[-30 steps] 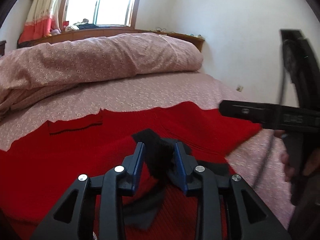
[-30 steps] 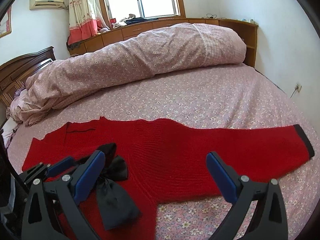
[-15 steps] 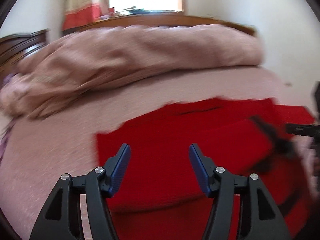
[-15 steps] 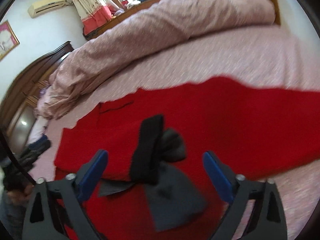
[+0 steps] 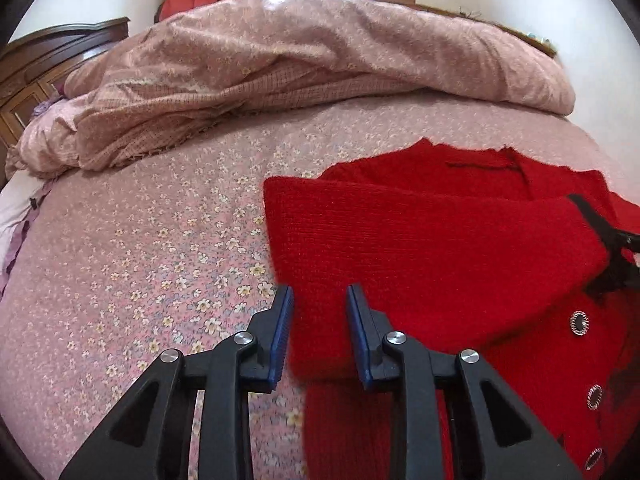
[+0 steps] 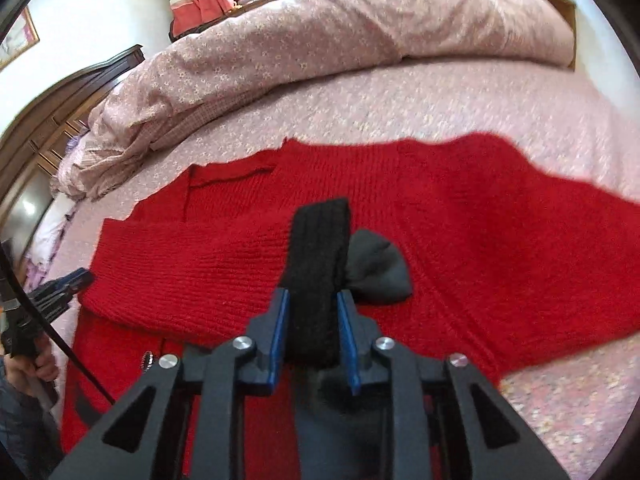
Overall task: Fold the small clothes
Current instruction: 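Release the sleeve with the left gripper onto the cardigan body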
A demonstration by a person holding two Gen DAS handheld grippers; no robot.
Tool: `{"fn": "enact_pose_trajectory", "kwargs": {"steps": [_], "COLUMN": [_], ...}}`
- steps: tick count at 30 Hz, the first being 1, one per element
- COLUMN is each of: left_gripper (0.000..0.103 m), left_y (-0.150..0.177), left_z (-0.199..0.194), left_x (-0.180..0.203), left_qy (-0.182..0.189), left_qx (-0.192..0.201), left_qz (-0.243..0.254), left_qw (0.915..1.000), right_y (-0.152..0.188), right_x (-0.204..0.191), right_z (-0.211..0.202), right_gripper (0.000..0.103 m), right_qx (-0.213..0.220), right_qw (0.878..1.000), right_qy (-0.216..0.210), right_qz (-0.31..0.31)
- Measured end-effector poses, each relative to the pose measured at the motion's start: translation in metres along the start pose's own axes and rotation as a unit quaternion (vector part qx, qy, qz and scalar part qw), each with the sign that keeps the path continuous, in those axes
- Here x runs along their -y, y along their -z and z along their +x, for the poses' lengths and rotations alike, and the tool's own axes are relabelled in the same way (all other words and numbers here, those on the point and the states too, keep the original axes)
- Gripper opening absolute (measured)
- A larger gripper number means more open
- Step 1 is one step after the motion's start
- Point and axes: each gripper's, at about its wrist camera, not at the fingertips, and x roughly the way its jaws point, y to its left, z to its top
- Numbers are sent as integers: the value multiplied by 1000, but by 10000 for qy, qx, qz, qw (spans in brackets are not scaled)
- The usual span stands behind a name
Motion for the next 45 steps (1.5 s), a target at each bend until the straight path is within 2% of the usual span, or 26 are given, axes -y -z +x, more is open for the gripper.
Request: {"fn": "enact_pose_trajectory", "kwargs": {"steps": [3,5,7,8,10,13,16,21,28,30,32,36,39,42,45], "left_gripper": [21,16,11,9,2,0,0,0,0,0,0,6,9,11,16], "left_y": [-1,-3,-6,-7,-7,-1,6,9,10,9,8,4,2,-1,-5], "left_z": [-10,-18,-23,-24,-20,-4,13,16,14,16,13,1,-8,-21,-36], "left_x": [1,3,2,0,-1,3,6,10,13,14,18,24,31,36,36], "left_qy": [175,238,212,364,602,742,450,-133,-284,-320,-316,-87,-51,-66,3], "left_qx": [106,184,295,294,152,-136,-370,-231,-181,-174,-169,-172,-92,69,247], "left_qz": [-79,1,8,-93,-241,-283,-185,109,195,277,263,98,98,115,-42], "left_qw": [9998,9995,9993,9989,9978,9967,9981,9996,9992,9990,9990,9998,9999,9999,9997], "right_y": [-1,-1,-1,-1,-1,0,0,4,14,14,12,10,10,12,20], "right_x": [-1,-2,-5,-7,-8,-6,-5,-8,-4,2,10,38,64,91,130], "right_z": [-10,-15,-17,-17,-16,-17,-18,-15,-10,-14,-19,-33,-46,-65,-83], "right_gripper": [25,25,19,17,11,8,7,5,5,5,7,34,35,35,38], "right_qx": [152,198,200,197,178,189,201,57,-121,-55,49,247,326,430,379], "right_qw": [9998,9997,9995,9993,9991,9992,9992,9991,9983,9980,9978,9976,9957,9940,9886], "right_qy": [35,-6,53,102,117,108,77,25,214,448,573,650,825,989,1389], "right_qz": [-97,-138,-250,-312,-374,-321,-331,-425,-535,-442,-330,65,247,172,432]}}
